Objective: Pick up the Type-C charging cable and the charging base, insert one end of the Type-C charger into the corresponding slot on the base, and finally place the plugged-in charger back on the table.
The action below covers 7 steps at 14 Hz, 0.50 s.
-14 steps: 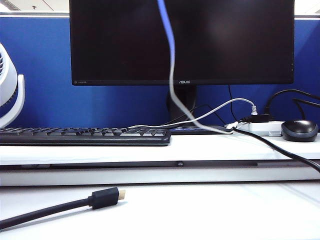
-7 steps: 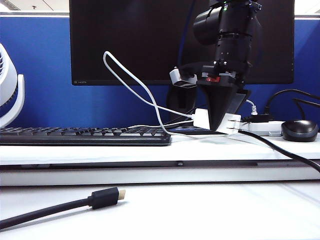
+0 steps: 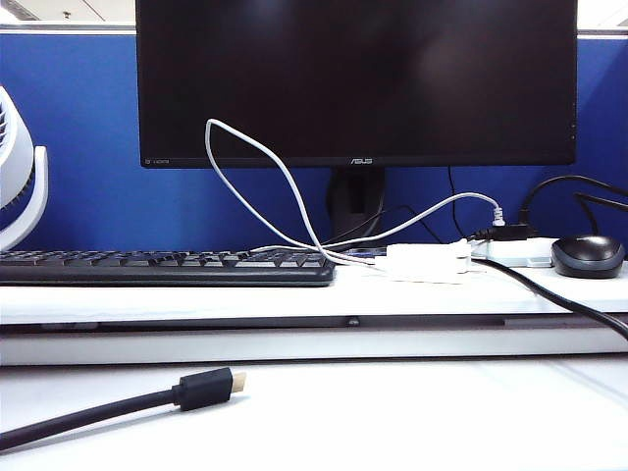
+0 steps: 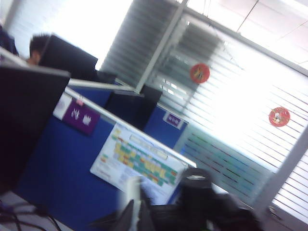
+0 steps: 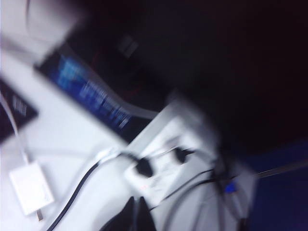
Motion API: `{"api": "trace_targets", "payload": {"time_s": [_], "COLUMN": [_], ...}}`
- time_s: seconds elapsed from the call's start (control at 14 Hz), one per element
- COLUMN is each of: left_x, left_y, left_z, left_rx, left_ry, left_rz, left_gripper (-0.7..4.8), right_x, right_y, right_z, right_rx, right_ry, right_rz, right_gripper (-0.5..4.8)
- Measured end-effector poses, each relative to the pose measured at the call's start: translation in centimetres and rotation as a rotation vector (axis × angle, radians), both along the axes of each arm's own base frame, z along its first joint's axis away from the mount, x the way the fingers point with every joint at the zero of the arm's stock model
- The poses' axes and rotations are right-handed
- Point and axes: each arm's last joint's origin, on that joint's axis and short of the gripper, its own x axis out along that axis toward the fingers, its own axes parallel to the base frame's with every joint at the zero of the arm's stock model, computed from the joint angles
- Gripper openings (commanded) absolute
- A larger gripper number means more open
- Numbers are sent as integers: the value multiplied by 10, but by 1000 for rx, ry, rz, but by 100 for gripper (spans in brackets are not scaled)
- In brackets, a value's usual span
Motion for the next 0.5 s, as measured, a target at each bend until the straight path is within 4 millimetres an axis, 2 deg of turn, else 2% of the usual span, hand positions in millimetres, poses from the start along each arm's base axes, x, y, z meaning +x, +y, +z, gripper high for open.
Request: {"api": "trace_targets", "payload": {"time_s": [0.07,0.14,0.21,0.29,0.36,0.5], "left_x": [-9,-51,-73,-117,-144,-172], "left_y": [3,18,26,42,53,66], "left_z": [3,12,15,16,9,-2], "left_rx": [-4,9,19,52,104,194], "left_ry": [-11,-84,-122,-173,-171,-172], "left_rz": [20,127,190,341,457,608], "left_gripper": [-5,-5,-5,-5,-5,-5], "right_x": [-16,-64,-78,-96,-96,-89], "right_y": [-8,-30,-37,-45,-45,-41], "right_z": [9,29,34,30,8,-36], "right_rx": [35,185,237,304,333,356], "right_ry": [-41,-173,-244,-358,-347,-302], "right_rz": [3,29,35,48,54,44], "right_gripper": [-1,-1,-1,-1,-1,-1]}}
